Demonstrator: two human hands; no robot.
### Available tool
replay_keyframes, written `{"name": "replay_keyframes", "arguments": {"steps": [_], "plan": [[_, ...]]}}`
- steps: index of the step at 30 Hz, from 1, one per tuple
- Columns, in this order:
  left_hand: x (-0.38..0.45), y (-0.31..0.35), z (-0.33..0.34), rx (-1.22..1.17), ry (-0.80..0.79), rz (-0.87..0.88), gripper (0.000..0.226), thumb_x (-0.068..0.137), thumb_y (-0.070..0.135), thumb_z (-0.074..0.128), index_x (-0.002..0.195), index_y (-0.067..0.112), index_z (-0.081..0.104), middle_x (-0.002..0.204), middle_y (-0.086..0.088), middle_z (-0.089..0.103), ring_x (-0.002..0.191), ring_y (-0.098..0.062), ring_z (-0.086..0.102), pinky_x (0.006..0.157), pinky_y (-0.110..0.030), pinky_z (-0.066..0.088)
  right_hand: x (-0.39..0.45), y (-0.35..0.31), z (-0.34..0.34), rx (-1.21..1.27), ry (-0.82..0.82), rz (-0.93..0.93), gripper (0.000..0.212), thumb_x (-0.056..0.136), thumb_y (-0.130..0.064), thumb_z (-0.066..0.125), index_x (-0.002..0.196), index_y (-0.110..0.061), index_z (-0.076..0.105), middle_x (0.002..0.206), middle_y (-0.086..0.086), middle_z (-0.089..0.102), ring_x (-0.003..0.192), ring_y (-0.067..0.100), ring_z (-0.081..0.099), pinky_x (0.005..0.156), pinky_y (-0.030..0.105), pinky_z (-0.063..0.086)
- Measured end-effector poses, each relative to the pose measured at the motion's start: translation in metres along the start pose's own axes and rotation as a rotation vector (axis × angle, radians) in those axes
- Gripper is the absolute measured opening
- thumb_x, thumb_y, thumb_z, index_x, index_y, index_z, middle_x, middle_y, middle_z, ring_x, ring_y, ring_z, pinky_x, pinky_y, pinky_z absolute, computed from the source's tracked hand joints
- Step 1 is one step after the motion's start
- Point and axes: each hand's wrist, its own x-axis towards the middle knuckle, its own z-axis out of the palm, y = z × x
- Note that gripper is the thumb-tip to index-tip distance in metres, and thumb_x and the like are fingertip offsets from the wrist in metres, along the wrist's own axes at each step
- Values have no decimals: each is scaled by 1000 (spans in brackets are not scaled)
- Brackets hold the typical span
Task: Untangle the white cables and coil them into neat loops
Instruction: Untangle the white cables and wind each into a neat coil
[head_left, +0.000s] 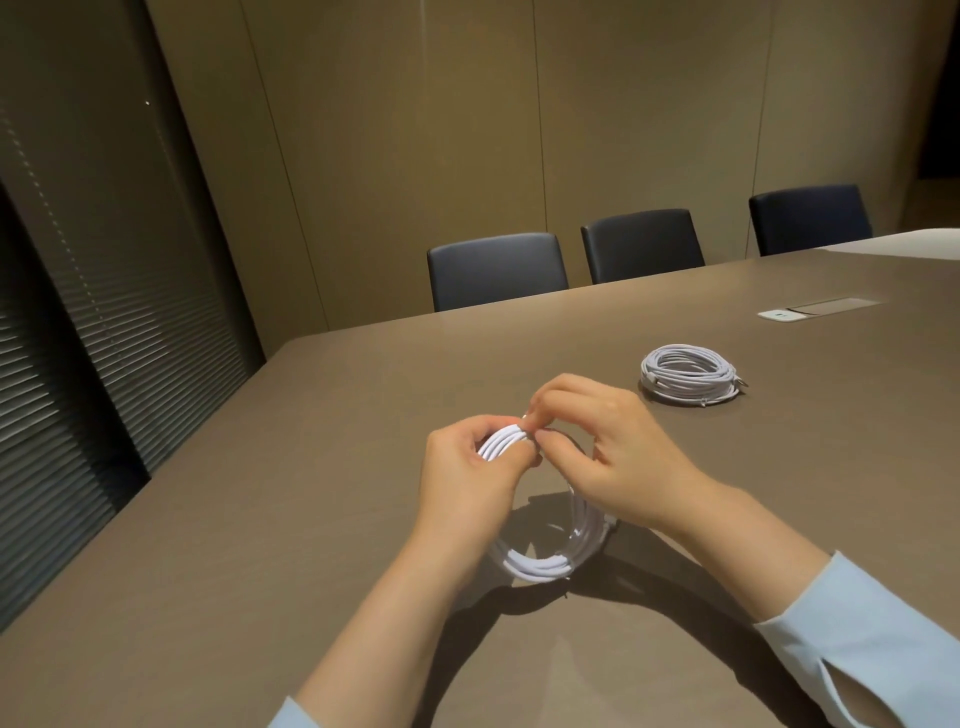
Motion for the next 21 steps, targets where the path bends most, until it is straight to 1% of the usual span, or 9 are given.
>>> {"name": "replay_keyframes", "arguments": {"steps": [1, 3, 5, 6, 7, 9, 12, 17, 21], "plan": [[0, 0, 0, -2, -5, 2, 11, 81, 5, 70, 84, 13, 76, 62, 7, 66, 47, 1, 50, 46, -12, 36, 0, 1, 0, -3, -7, -1, 21, 85, -27, 49, 86, -15, 66, 88, -3, 62, 80, 18, 61, 67, 43, 52], [0, 2, 0, -24, -7, 1, 10, 81, 5, 71, 85, 13, 76, 64, 5, 68, 47, 1, 50, 45, -12, 36, 0, 3, -1, 81, -4, 52, 14, 86, -21, 57, 95, -17, 66, 90, -6, 64, 86, 13, 62, 76, 37, 54], [1, 3, -1, -38, -7, 0, 9, 82, 6, 71, 85, 13, 76, 66, 0, 69, 46, 0, 49, 43, -14, 36, 0, 5, -3, 249, 12, 163, 25, 87, -15, 65, 111, -22, 65, 92, -9, 68, 92, 10, 65, 87, 33, 54], [2, 3, -1, -35, -11, 4, 9, 82, 6, 71, 86, 13, 76, 67, -1, 69, 46, -1, 49, 43, -14, 36, 0, 7, -5, 299, 13, 207, 31, 87, -13, 67, 116, -24, 64, 93, -10, 69, 94, 10, 66, 90, 32, 54], [2, 3, -1, -28, -14, 12, 9, 82, 6, 71, 86, 13, 76, 67, 0, 69, 46, 0, 50, 44, -13, 36, 0, 8, -6, 306, 6, 229, 31, 88, -13, 68, 117, -24, 66, 94, -10, 69, 94, 9, 66, 90, 32, 54], [2, 2, -2, -5, -15, 26, 9, 82, 6, 71, 85, 13, 76, 67, 2, 69, 48, 0, 51, 46, -12, 36, 0, 7, -6, 260, -29, 227, 24, 89, -15, 68, 111, -23, 70, 98, -10, 70, 95, 7, 66, 89, 31, 55], [2, 2, -4, 2, -13, 37, 10, 82, 5, 70, 84, 13, 76, 64, 4, 68, 48, 1, 51, 46, -12, 36, 0, 6, -5, 254, -47, 213, 20, 89, -16, 67, 107, -23, 71, 101, -9, 70, 95, 7, 66, 87, 30, 56], [2, 2, -5, 2, -11, 51, 8, 82, 7, 71, 83, 13, 76, 65, 3, 69, 48, 0, 51, 47, -12, 36, 1, 7, -3, 402, -34, 282, 20, 88, -11, 68, 104, -23, 72, 100, -4, 72, 96, 12, 68, 90, 38, 56], [2, 2, -5, -15, -4, 62, 7, 82, 5, 70, 79, 9, 75, 60, 5, 65, 45, 0, 48, 46, -11, 34, 1, 7, -3, 420, -35, 275, 18, 89, -11, 67, 105, -19, 73, 99, -4, 72, 95, 12, 68, 89, 36, 56]]}}
